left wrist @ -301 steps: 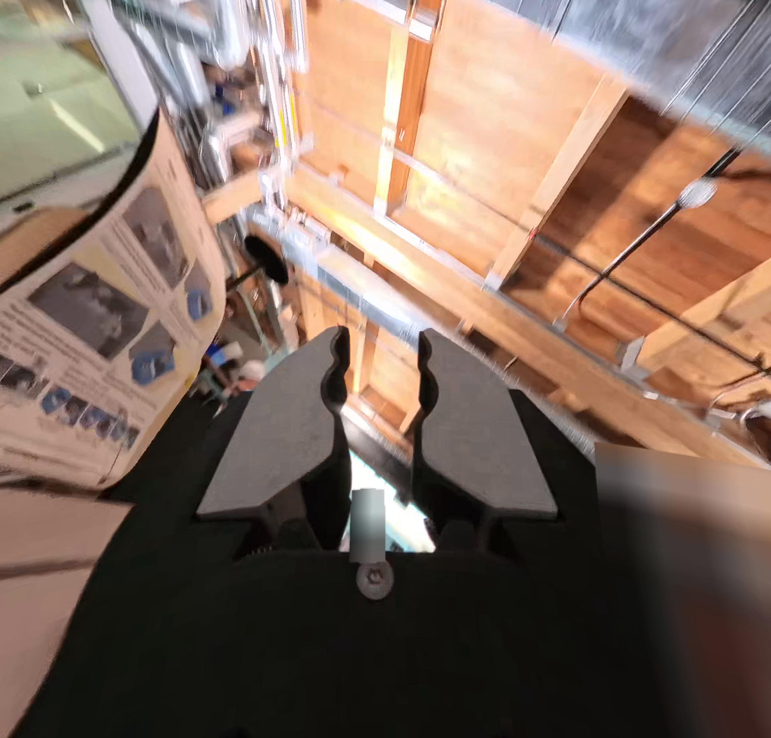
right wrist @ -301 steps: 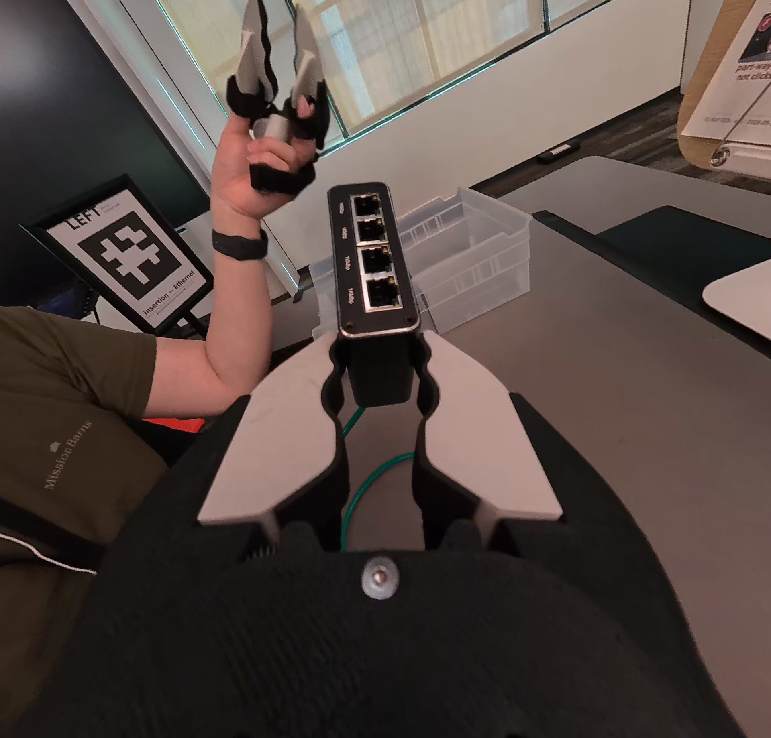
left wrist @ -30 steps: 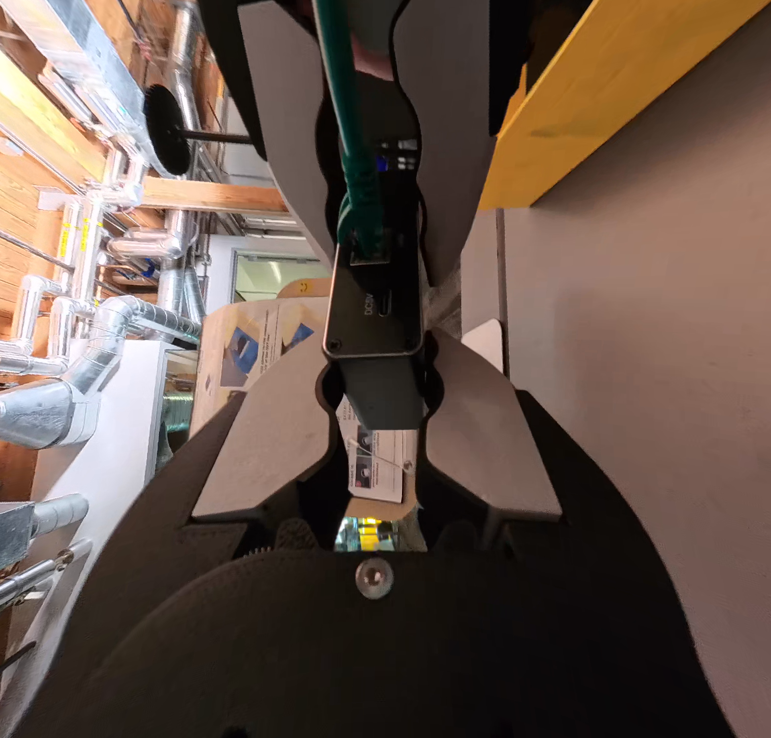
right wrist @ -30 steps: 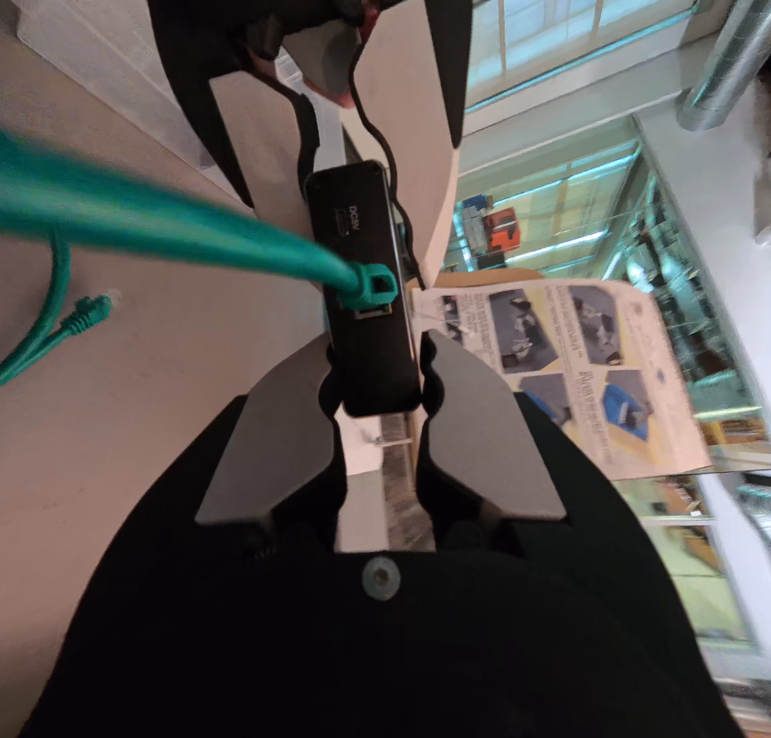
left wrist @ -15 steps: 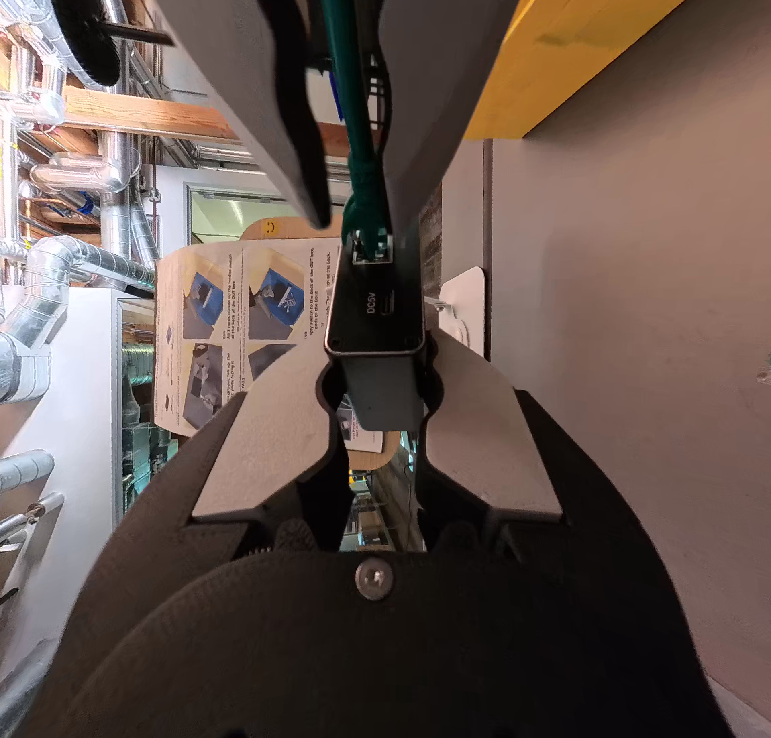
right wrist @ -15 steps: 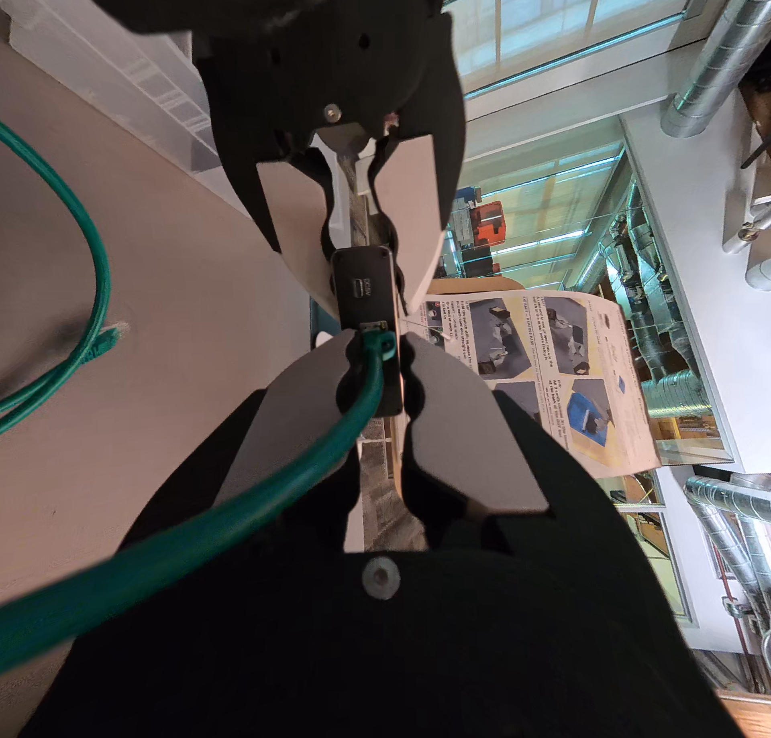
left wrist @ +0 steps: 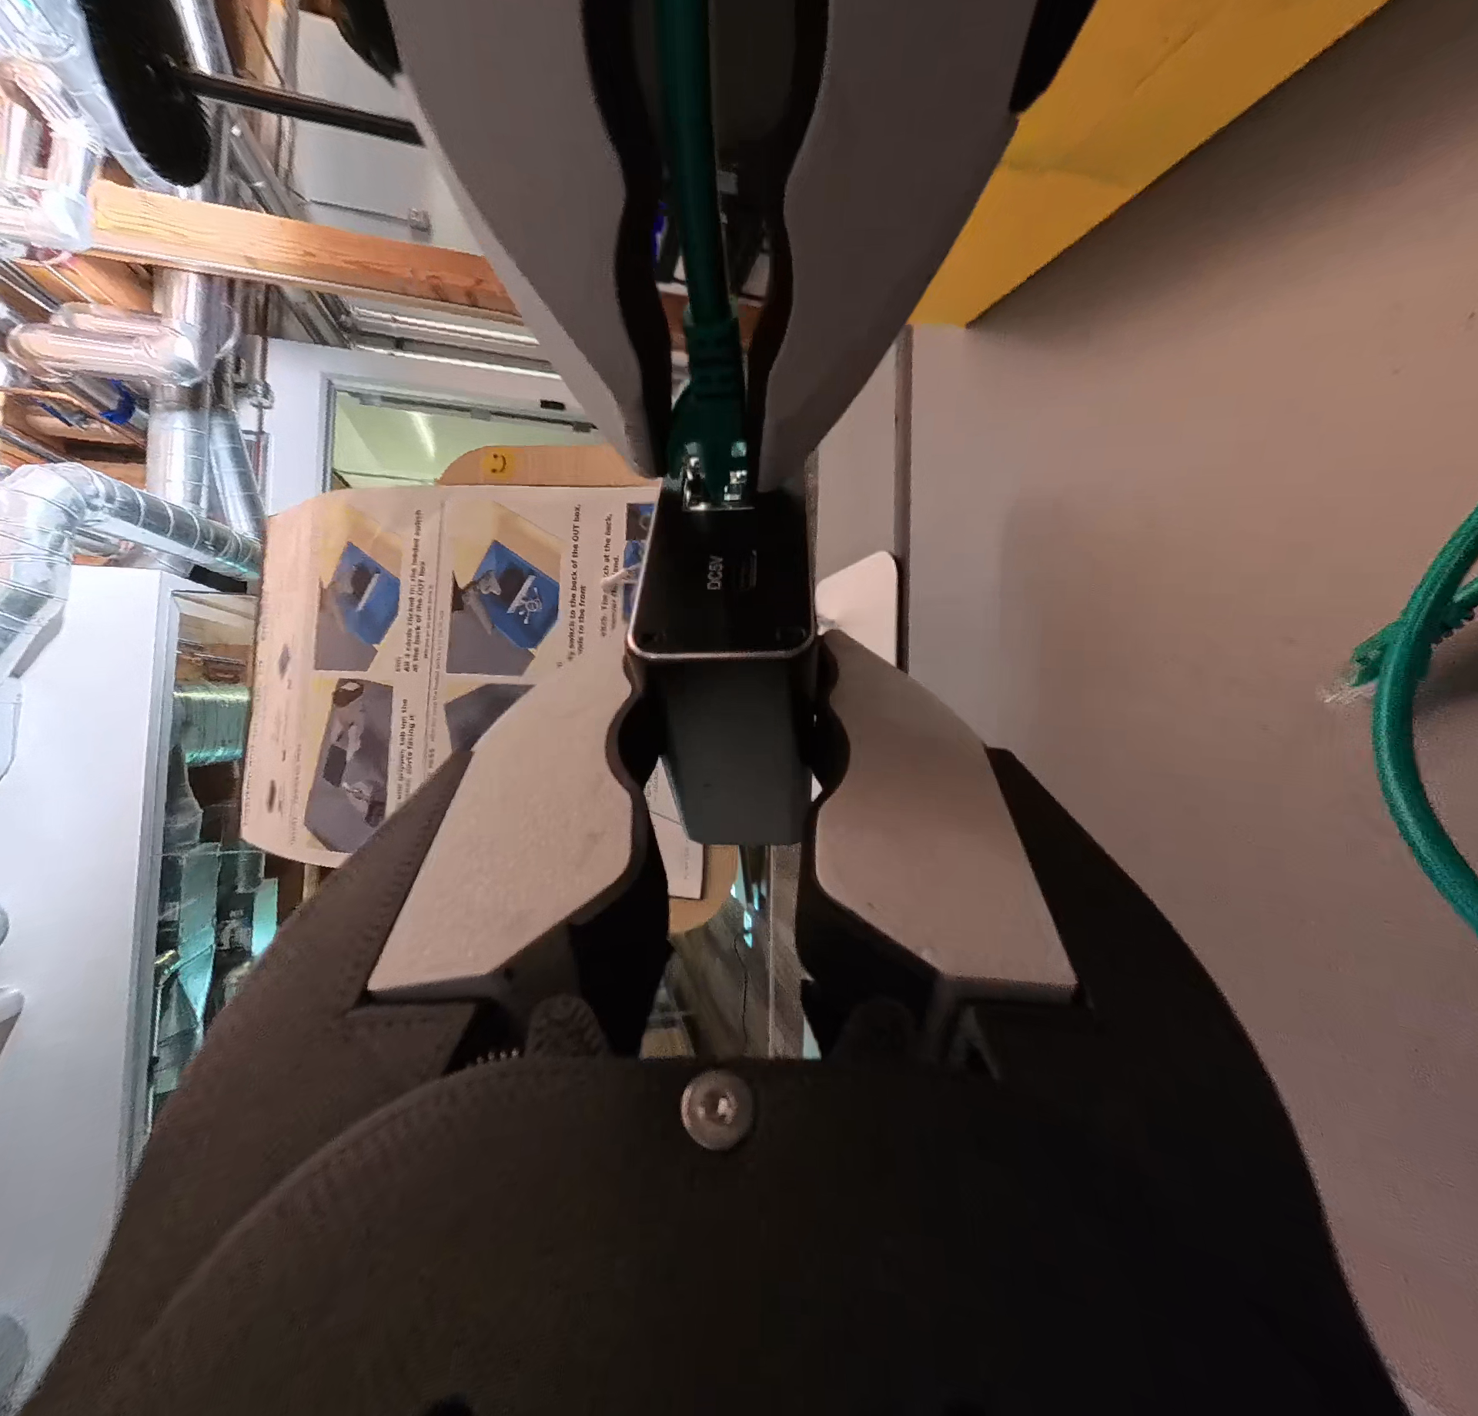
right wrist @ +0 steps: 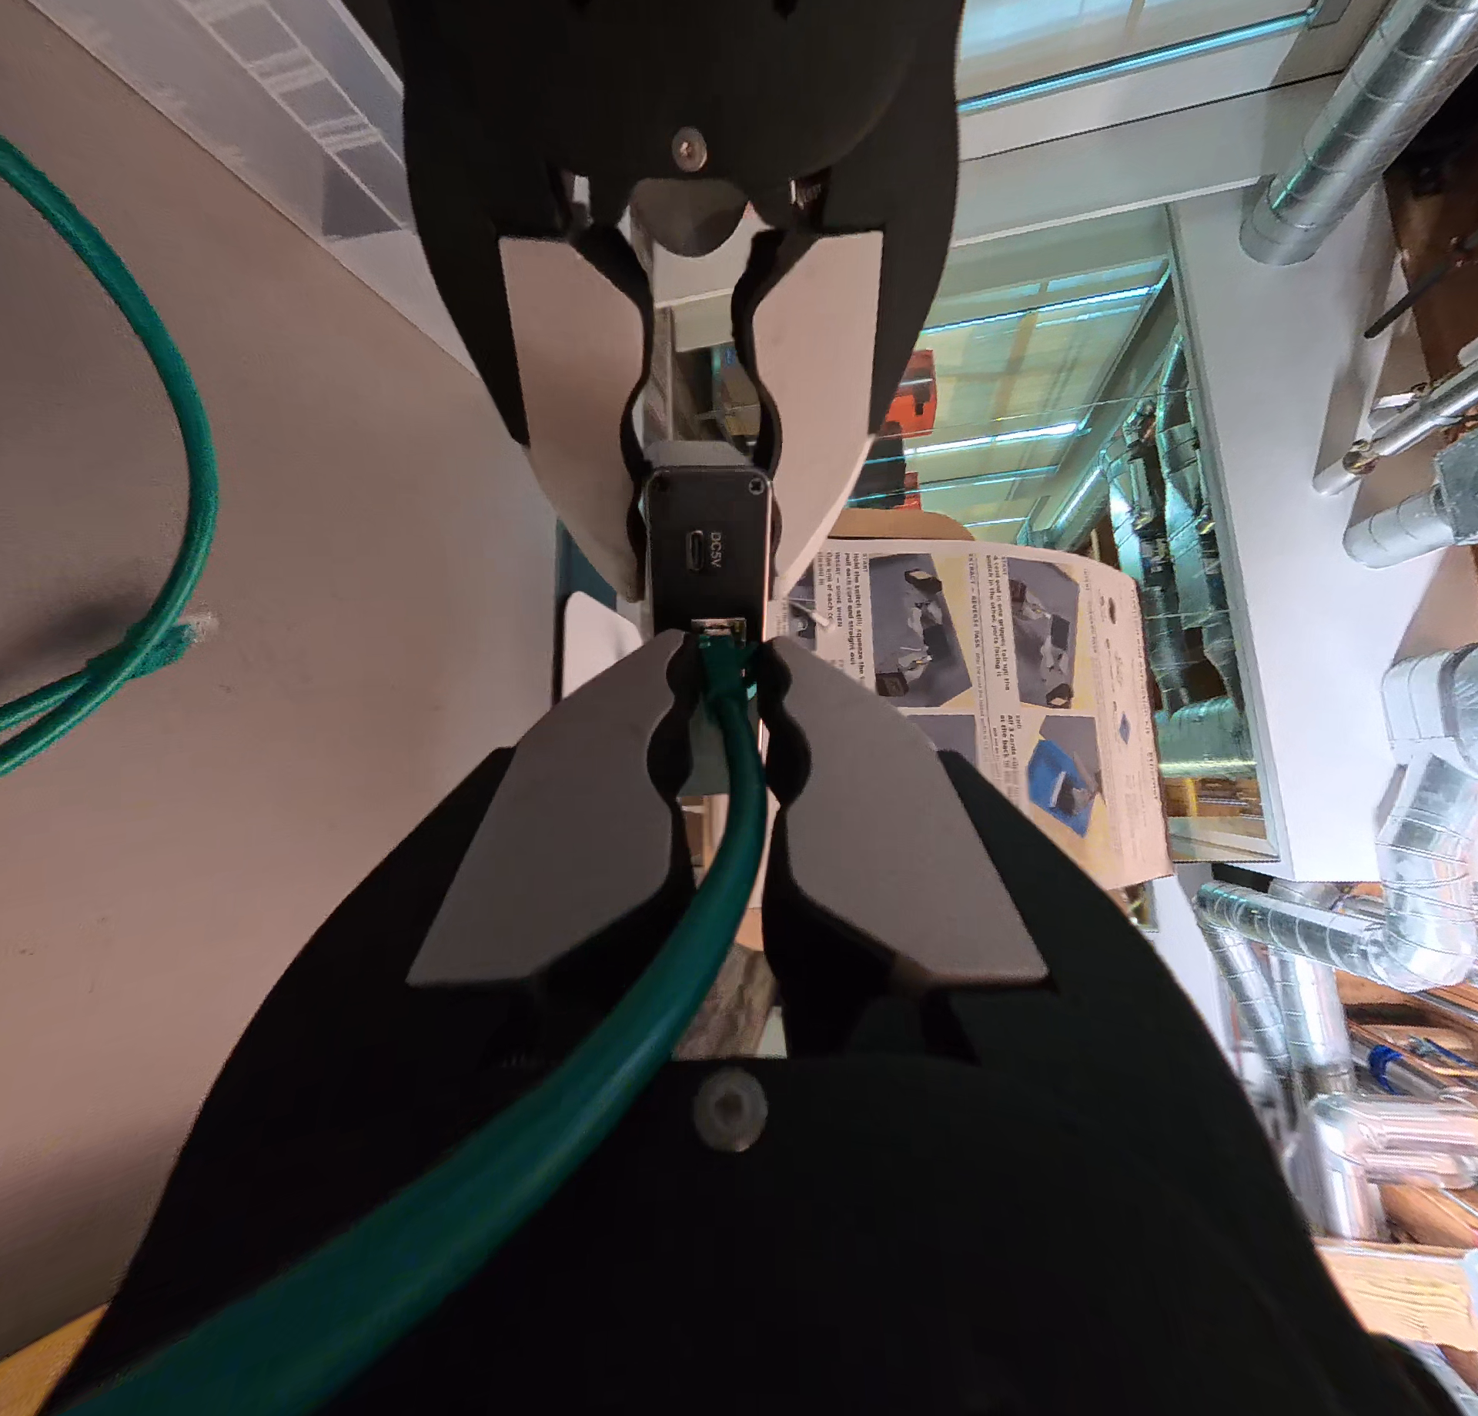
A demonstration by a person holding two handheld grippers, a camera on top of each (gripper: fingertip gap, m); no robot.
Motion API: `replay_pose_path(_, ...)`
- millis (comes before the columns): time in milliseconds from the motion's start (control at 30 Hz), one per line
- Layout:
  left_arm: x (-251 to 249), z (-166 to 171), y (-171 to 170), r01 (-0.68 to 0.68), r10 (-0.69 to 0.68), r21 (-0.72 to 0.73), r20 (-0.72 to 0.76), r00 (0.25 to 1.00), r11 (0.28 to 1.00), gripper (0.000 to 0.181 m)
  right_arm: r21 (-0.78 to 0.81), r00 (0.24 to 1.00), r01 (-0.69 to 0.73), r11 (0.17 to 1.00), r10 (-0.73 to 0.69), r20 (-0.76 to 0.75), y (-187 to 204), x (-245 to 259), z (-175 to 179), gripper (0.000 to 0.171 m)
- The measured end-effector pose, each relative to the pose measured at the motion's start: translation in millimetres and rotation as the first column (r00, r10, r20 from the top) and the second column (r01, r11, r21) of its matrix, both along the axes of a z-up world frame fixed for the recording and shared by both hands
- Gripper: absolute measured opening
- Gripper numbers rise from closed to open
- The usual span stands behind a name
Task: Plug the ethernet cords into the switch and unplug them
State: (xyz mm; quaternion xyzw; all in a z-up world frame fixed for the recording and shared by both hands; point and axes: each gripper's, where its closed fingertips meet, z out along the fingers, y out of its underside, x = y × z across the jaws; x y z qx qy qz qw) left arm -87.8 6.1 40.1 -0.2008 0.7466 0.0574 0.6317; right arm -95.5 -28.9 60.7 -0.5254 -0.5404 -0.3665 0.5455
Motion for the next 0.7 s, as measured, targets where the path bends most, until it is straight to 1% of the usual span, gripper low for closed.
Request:
replay_pose_path(67,-1.0,4.0,-4.7,0.034,-0.034,-0.01,0.029,0.999,0.999,0.035,0.014,1.0,-0.002,1.0,0.002,0.018,-3.5,-1.8,3.5,0.014)
replay_pose_path(167,-2.4,10.8,-15.0,0.114,-0.107,-0.084,0.079,0.991,0.99,0.035,0.021,0.999,-0.012,1.0,0.012,0.033,-10.7,-3.6,9.8,0.014)
replay_pose_path(300,-9.6,29.2,-22.0,0.191,-0.152,-0.268,0.162,0.975,0.944,0.04,0.096,0.999,0.003,0.995,-0.008,0.054,-20.5,-2.7,27.9,0.014)
replay_pose_path(333,-11.5,35.9,-20.5,0.201,-0.143,-0.33,0.193,0.971,0.922,0.041,0.121,0.999,0.007,0.993,-0.014,0.051,-23.0,-1.2,33.4,0.014)
replay_pose_path(367,-12.9,40.9,-19.7,0.213,-0.135,-0.407,0.212,0.968,0.888,0.046,0.148,0.999,0.012,0.989,-0.02,0.05,-25.2,0.5,38.9,0.014)
replay_pose_path(433,-14.8,46.5,-22.0,0.247,-0.139,-0.573,0.226,0.964,0.781,0.056,0.198,0.998,0.026,0.98,-0.037,0.05,-27.7,4.2,47.3,0.014)
replay_pose_path(467,-15.1,46.5,-24.1,0.259,-0.151,-0.643,0.219,0.964,0.721,0.065,0.219,0.998,0.032,0.975,-0.044,0.049,-28.4,5.7,50.6,0.014)
replay_pose_path(500,-14.8,45.8,-25.7,0.262,-0.159,-0.694,0.21,0.965,0.67,0.072,0.227,0.998,0.035,0.973,-0.047,0.048,-28.9,6.8,52.1,0.014)
replay_pose_path(533,-14.1,44.9,-27.0,0.262,-0.166,-0.727,0.203,0.965,0.635,0.079,0.229,0.998,0.037,0.973,-0.048,0.045,-29.1,7.6,52.9,0.014)
replay_pose_path(567,-13.4,44.7,-27.5,0.263,-0.167,-0.738,0.203,0.965,0.621,0.083,0.234,0.998,0.036,0.972,-0.047,0.043,-29.4,8.2,53.5,0.014)
replay_pose_path(633,-12.1,44.6,-26.6,0.263,-0.158,-0.712,0.212,0.965,0.652,0.086,0.232,0.998,0.039,0.972,-0.051,0.044,-29.2,9.5,53.3,0.014)
replay_pose_path(667,-11.6,43.7,-29.0,0.264,-0.163,-0.712,0.208,0.964,0.651,0.086,0.24,0.997,0.042,0.97,-0.054,0.047,-28.9,10.0,54.0,0.014)
replay_pose_path(700,-10.9,42.4,-32.7,0.263,-0.174,-0.732,0.198,0.965,0.628,0.087,0.245,0.997,0.043,0.968,-0.057,0.051,-28.5,10.2,54.2,0.014)
